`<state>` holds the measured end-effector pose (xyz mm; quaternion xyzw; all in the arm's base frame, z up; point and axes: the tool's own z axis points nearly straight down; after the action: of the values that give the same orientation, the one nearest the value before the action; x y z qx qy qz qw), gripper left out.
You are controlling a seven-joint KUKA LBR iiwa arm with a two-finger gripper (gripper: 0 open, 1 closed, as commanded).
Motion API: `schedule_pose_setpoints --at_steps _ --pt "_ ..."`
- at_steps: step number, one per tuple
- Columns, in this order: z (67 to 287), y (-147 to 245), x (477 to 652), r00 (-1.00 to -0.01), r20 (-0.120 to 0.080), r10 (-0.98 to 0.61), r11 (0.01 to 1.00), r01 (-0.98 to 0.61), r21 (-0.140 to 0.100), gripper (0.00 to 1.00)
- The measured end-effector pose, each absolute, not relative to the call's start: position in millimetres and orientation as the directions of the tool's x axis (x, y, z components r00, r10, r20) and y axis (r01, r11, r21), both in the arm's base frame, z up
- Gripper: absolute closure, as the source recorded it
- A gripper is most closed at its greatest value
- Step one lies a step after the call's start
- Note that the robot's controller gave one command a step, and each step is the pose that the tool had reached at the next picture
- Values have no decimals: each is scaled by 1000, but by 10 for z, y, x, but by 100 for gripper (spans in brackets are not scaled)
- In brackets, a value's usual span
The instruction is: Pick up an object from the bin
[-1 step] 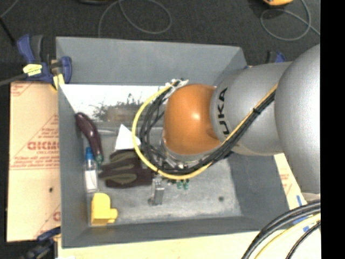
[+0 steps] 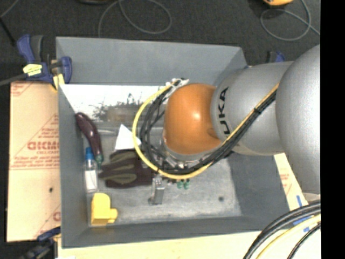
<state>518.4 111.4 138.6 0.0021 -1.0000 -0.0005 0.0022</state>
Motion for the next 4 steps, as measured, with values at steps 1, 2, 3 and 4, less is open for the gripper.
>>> schedule_pose_setpoints --at_steps 1,2,3,4 --pt "1528 1051 5152 -998 3 -70 998 -70 0 0" --pt "1498 1104 5120 -988 -9 -157 988 -157 1 0" --pt "1392 1149 5106 -991 -3 -133 991 -133 1 0" --pt "1184 1291 5277 -1000 -4 -12 1000 -12 3 0"
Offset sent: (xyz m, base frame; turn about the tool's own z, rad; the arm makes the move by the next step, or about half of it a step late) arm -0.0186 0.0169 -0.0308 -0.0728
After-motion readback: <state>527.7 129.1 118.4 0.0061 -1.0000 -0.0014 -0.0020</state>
